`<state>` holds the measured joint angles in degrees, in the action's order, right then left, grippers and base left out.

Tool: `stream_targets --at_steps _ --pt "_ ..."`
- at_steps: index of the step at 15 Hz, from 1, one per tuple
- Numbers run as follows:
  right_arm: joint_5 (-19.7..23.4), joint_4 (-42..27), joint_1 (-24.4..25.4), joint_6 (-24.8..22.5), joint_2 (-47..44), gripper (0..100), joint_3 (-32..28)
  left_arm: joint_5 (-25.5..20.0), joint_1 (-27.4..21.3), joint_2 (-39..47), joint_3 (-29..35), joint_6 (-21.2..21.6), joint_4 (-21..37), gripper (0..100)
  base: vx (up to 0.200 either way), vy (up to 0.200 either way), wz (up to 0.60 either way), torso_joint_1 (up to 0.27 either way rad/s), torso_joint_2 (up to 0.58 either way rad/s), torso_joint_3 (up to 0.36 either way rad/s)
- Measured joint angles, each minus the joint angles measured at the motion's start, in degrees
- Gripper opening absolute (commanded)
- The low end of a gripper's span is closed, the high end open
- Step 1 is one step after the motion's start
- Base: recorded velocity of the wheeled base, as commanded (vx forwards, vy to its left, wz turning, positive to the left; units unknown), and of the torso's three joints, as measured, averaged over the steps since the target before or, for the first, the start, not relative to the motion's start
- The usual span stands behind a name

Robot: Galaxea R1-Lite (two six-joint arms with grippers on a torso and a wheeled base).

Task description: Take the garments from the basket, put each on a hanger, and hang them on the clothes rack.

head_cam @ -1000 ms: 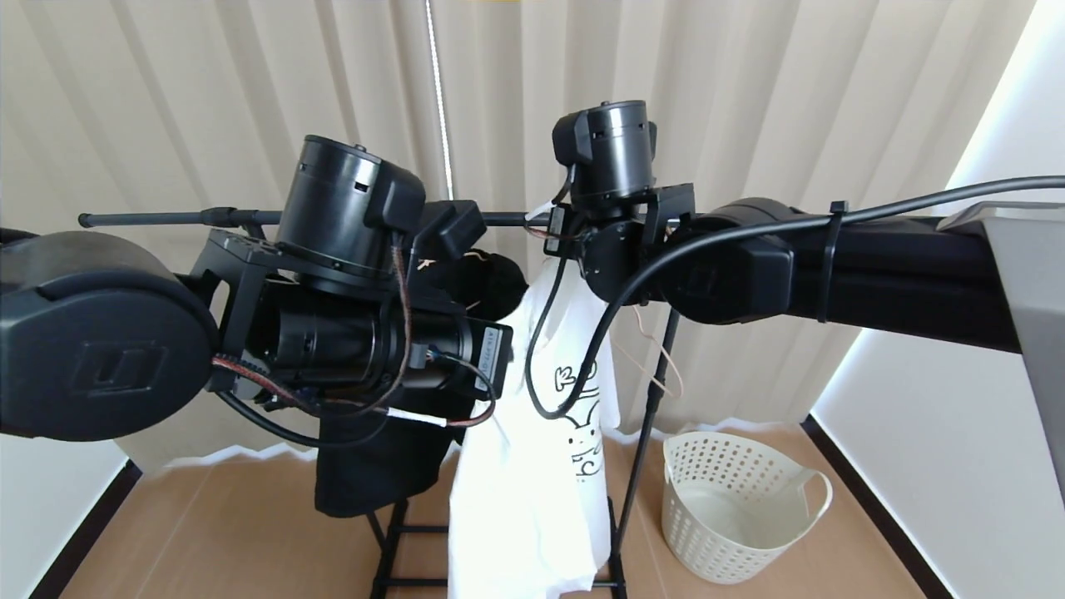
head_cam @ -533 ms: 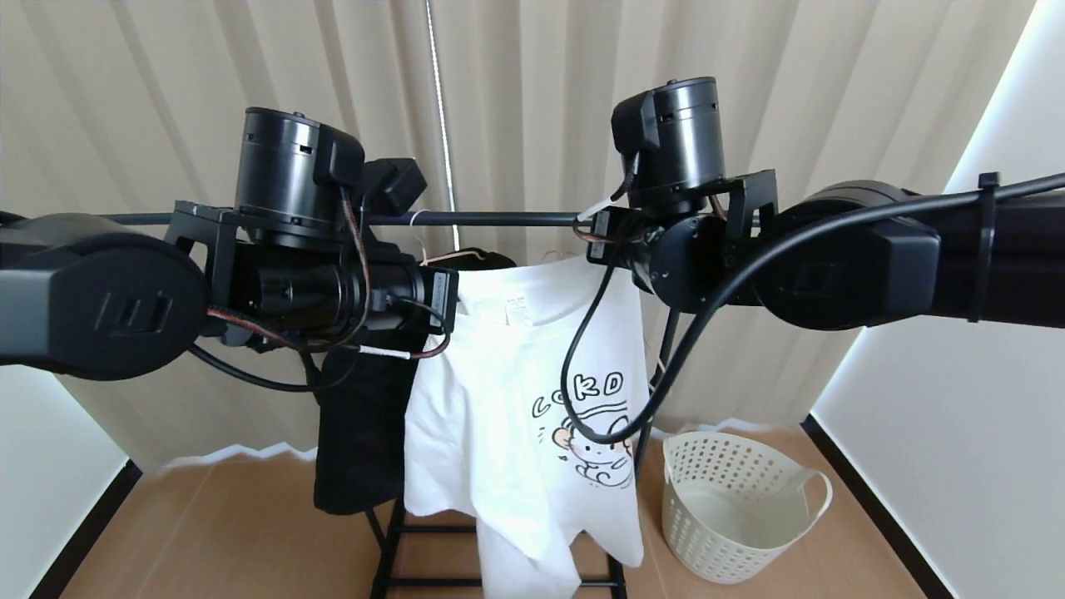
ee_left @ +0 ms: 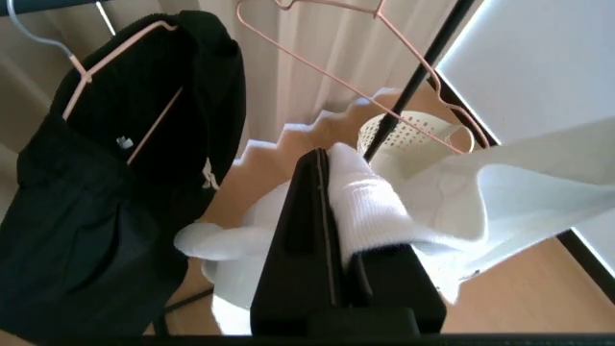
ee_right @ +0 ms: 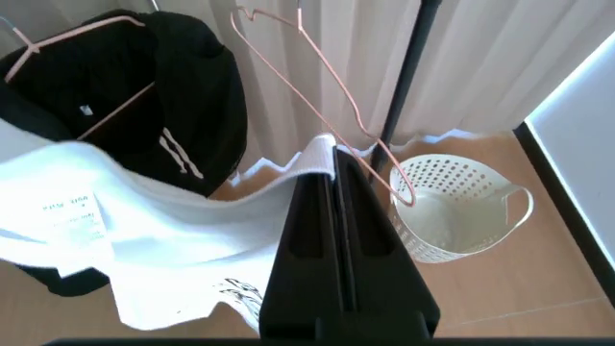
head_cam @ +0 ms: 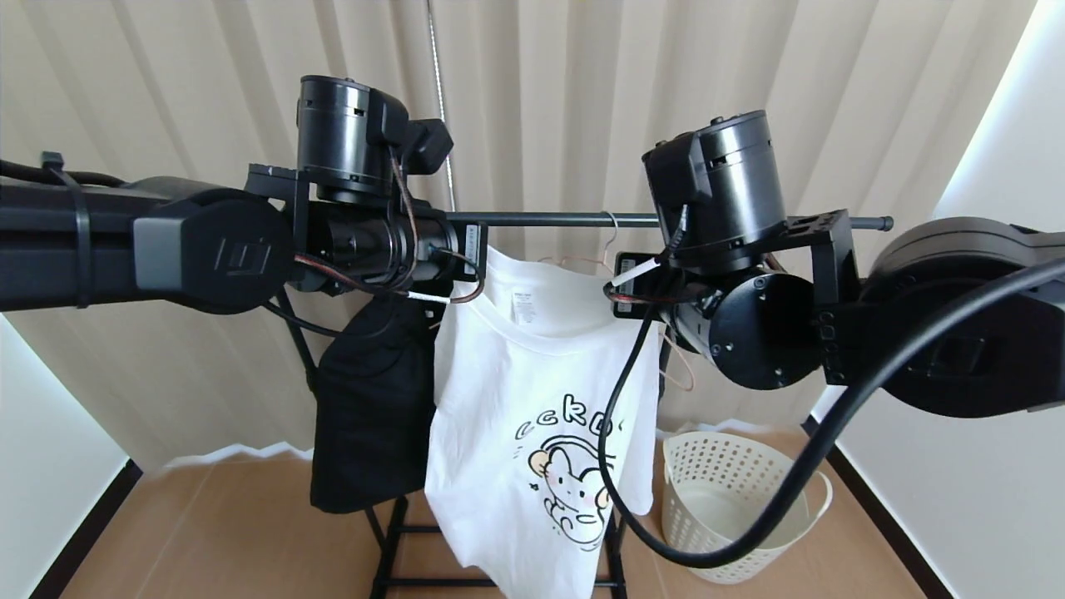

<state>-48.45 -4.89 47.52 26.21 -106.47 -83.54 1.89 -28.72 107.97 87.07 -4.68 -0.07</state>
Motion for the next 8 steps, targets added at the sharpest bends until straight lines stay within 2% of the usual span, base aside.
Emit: stream_targets --at_steps 2,3,8 --pt "0.00 0.05 0.30 0.06 1.23 0 2.07 0.00 -0.02 0.95 1.49 -0.02 0.07 0 0.000 0.000 0.00 0.000 0.00 0.000" --pt "0.02 0.02 0.30 0.11 1.71 100 3.01 0.02 -0.07 1.27 2.12 -0.02 0.05 0 0.000 0.000 0.00 0.000 0.00 0.000" --pt "1.21 0.11 1.40 0.15 4.82 100 12.85 0.16 -0.57 2.17 5.74 -0.11 0.10 0 0.000 0.000 0.00 0.000 0.00 0.000"
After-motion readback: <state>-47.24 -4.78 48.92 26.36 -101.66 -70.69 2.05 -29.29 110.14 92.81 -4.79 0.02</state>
